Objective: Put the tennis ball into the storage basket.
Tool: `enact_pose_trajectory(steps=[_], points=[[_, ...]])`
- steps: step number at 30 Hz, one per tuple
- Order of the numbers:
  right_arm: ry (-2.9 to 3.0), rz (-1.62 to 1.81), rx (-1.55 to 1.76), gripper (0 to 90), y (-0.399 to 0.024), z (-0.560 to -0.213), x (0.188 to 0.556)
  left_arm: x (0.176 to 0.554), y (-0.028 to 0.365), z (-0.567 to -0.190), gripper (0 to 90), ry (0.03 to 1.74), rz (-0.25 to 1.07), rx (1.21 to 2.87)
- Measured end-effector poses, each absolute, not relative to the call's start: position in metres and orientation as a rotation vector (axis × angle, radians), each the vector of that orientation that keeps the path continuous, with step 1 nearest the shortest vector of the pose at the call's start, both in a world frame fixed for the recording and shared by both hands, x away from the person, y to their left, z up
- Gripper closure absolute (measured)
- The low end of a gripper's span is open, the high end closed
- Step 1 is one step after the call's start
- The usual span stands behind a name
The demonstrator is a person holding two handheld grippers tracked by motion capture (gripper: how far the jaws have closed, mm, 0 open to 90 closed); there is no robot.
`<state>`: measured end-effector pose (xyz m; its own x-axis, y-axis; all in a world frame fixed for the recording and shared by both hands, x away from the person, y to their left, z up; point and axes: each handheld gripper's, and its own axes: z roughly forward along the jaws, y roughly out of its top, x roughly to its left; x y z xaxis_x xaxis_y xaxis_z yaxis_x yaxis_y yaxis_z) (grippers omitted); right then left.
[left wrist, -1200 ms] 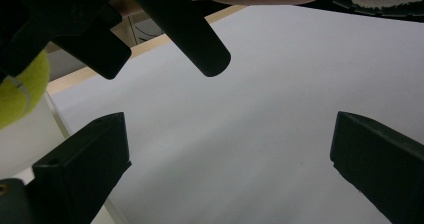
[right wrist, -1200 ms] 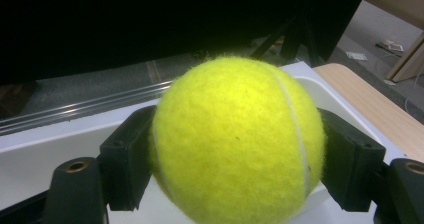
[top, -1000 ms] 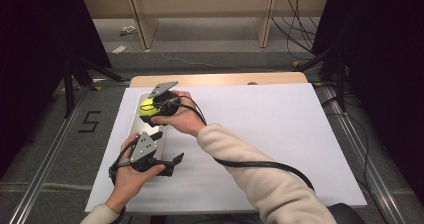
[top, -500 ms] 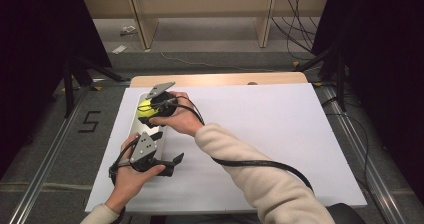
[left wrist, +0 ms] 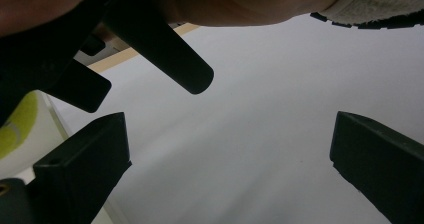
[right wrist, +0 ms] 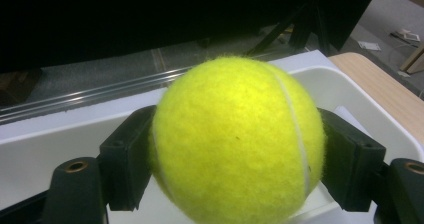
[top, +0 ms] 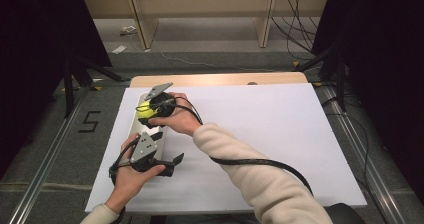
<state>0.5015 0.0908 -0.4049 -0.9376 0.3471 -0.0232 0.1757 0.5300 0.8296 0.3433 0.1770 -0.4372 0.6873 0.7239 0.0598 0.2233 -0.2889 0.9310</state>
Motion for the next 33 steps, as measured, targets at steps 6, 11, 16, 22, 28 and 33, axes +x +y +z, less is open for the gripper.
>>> enact_pose_trajectory(steps=[6,11,16,22,28,33], points=[[2.59,1.354,0.451,25.8,0.092,-0.409,0.505,0.343,0.177,-0.437,2.0,0.746,0.592,1.841],[2.595,1.351,0.458,25.8,0.093,-0.411,0.506,0.343,0.177,-0.437,2.0,0.746,0.591,1.842],[2.602,1.34,0.464,25.8,0.092,-0.412,0.508,0.343,0.177,-0.437,2.0,0.746,0.59,1.84],[2.607,1.339,0.474,25.8,0.093,-0.414,0.51,0.343,0.177,-0.437,2.0,0.743,0.591,1.846],[2.618,1.331,0.469,25.7,0.096,-0.415,0.51,0.343,0.177,-0.437,2.0,0.743,0.59,1.845],[2.64,1.31,0.447,25.7,0.098,-0.416,0.511,0.343,0.177,-0.437,2.0,0.744,0.589,1.844]])
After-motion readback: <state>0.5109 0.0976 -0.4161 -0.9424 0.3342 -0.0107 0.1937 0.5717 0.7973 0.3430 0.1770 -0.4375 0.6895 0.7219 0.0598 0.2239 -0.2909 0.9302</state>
